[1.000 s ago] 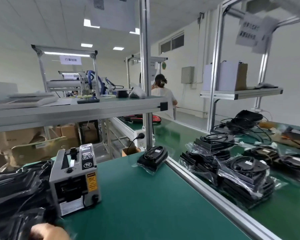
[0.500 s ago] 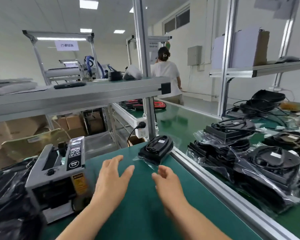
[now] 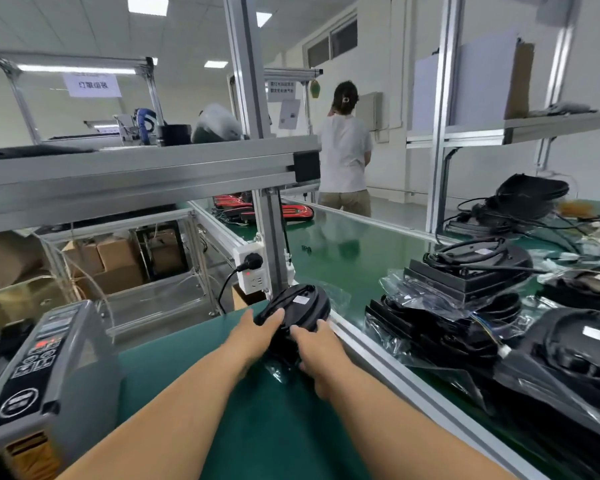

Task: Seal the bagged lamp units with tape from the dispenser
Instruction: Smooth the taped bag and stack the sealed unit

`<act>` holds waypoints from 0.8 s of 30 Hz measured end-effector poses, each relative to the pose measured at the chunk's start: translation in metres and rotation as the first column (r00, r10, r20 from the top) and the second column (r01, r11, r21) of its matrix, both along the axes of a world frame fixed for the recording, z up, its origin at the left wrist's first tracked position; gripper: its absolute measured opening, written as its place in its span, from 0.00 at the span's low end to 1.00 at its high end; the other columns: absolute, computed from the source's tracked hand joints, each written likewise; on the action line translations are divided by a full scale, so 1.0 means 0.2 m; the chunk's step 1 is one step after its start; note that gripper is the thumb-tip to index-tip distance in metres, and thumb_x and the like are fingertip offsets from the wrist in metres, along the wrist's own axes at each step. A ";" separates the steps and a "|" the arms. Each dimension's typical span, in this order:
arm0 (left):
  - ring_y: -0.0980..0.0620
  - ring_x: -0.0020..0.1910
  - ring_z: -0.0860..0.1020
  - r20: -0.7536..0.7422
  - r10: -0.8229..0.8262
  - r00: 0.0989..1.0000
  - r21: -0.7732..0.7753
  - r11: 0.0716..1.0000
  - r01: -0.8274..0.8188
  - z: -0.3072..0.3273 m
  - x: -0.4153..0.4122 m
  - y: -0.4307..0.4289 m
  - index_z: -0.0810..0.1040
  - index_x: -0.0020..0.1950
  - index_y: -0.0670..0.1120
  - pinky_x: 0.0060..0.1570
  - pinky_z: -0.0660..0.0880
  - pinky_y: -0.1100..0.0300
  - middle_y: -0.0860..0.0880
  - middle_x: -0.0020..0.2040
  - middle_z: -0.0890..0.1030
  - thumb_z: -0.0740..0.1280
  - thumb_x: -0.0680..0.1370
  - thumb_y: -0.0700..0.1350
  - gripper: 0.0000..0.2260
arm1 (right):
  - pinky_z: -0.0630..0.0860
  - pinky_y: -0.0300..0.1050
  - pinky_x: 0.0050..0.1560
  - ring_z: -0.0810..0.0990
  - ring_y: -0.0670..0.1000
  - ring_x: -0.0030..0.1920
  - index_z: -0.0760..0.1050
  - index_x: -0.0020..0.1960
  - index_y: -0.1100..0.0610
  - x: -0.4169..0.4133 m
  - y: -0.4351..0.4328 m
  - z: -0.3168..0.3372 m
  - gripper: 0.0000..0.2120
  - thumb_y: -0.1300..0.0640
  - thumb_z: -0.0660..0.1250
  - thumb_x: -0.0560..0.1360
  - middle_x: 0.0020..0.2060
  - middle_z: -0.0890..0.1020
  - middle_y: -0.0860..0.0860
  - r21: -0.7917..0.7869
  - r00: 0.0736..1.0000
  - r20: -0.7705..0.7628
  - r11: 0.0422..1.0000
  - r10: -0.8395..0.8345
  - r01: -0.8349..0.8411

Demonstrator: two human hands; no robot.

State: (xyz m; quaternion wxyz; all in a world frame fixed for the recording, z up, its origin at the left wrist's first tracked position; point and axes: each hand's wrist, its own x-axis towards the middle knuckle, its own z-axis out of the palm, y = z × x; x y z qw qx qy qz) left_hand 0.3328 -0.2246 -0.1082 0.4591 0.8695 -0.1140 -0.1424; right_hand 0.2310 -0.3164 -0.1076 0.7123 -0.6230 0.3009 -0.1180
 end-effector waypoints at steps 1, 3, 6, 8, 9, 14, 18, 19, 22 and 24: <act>0.41 0.67 0.73 0.002 -0.021 1.000 0.015 1.000 0.021 -0.01 0.00 0.00 0.67 0.75 0.47 0.69 0.69 0.46 0.43 0.71 0.73 0.64 0.77 0.65 0.33 | 0.71 0.40 0.37 0.75 0.49 0.40 0.67 0.50 0.52 0.00 0.00 0.00 0.06 0.54 0.64 0.77 0.44 0.77 0.49 -0.012 1.000 0.001 1.000 0.014 -0.014; 0.44 0.61 0.77 0.057 -0.004 0.998 0.048 0.999 0.001 -0.01 -0.02 0.01 0.74 0.67 0.45 0.65 0.72 0.48 0.44 0.64 0.78 0.63 0.78 0.64 0.27 | 0.67 0.36 0.27 0.71 0.47 0.32 0.70 0.43 0.53 -0.02 0.01 0.01 0.04 0.56 0.64 0.76 0.36 0.75 0.49 -0.041 1.000 -0.003 0.999 0.023 -0.023; 0.44 0.57 0.77 0.121 0.131 0.984 0.068 0.988 -0.140 -0.01 -0.10 0.07 0.75 0.62 0.47 0.61 0.74 0.51 0.45 0.60 0.78 0.65 0.77 0.63 0.23 | 0.68 0.35 0.27 0.74 0.47 0.34 0.73 0.47 0.53 -0.12 0.05 0.03 0.03 0.58 0.66 0.74 0.39 0.78 0.49 -0.019 0.999 0.013 0.998 0.052 -0.052; 0.43 0.56 0.77 0.124 0.215 0.969 0.050 0.974 -0.223 0.00 -0.21 0.15 0.75 0.57 0.48 0.60 0.74 0.50 0.45 0.59 0.77 0.68 0.76 0.63 0.20 | 0.72 0.38 0.33 0.79 0.47 0.41 0.74 0.51 0.51 -0.23 0.10 0.03 0.08 0.58 0.66 0.72 0.44 0.81 0.49 0.025 0.997 0.031 0.998 0.065 -0.065; 0.44 0.54 0.77 0.113 0.223 0.968 0.045 0.972 -0.229 0.00 -0.28 0.20 0.75 0.54 0.49 0.58 0.75 0.50 0.45 0.58 0.77 0.69 0.74 0.63 0.20 | 0.73 0.38 0.34 0.79 0.46 0.42 0.74 0.49 0.49 -0.30 0.13 0.03 0.08 0.58 0.66 0.72 0.45 0.81 0.48 0.040 0.997 0.036 0.997 0.062 -0.063; 0.54 0.47 0.77 0.077 0.226 0.971 0.028 0.973 -0.229 0.03 -0.70 0.53 0.74 0.53 0.52 0.47 0.74 0.56 0.52 0.53 0.78 0.73 0.70 0.63 0.20 | 0.74 0.40 0.37 0.79 0.43 0.43 0.69 0.42 0.45 -0.68 0.32 0.03 0.12 0.52 0.72 0.73 0.44 0.80 0.43 0.056 0.998 0.055 0.998 0.028 -0.031; 0.52 0.54 0.76 0.049 0.229 0.972 0.012 0.973 -0.230 0.03 -1.03 0.79 0.74 0.61 0.55 0.50 0.71 0.57 0.52 0.57 0.76 0.74 0.70 0.63 0.24 | 0.77 0.45 0.44 0.82 0.47 0.48 0.72 0.45 0.49 -0.95 0.48 0.03 0.12 0.47 0.75 0.73 0.46 0.84 0.49 0.177 0.995 0.045 0.980 0.088 -0.094; 0.52 0.55 0.75 0.048 0.232 0.971 0.019 0.972 -0.233 0.03 -1.11 0.85 0.74 0.62 0.55 0.51 0.70 0.58 0.51 0.58 0.75 0.73 0.70 0.63 0.25 | 0.77 0.45 0.43 0.83 0.47 0.46 0.75 0.46 0.50 -1.00 0.52 0.04 0.12 0.46 0.75 0.72 0.42 0.85 0.48 0.173 0.992 0.022 0.977 0.122 -0.124; 0.53 0.56 0.76 0.069 0.252 0.965 0.033 0.966 -0.255 0.02 -1.31 1.02 0.75 0.66 0.55 0.53 0.70 0.58 0.51 0.60 0.76 0.72 0.70 0.65 0.27 | 0.78 0.45 0.43 0.84 0.49 0.47 0.81 0.51 0.54 -1.14 0.62 0.05 0.15 0.44 0.75 0.72 0.43 0.87 0.49 0.156 0.974 -0.033 0.964 0.223 -0.215; 0.54 0.55 0.76 0.083 0.270 0.959 0.042 0.961 -0.274 0.02 -1.44 1.11 0.74 0.68 0.56 0.51 0.70 0.59 0.53 0.59 0.75 0.71 0.70 0.65 0.28 | 0.79 0.45 0.42 0.84 0.51 0.48 0.82 0.53 0.55 -1.22 0.67 0.02 0.16 0.45 0.74 0.72 0.48 0.86 0.53 0.137 0.958 -0.061 0.953 0.280 -0.269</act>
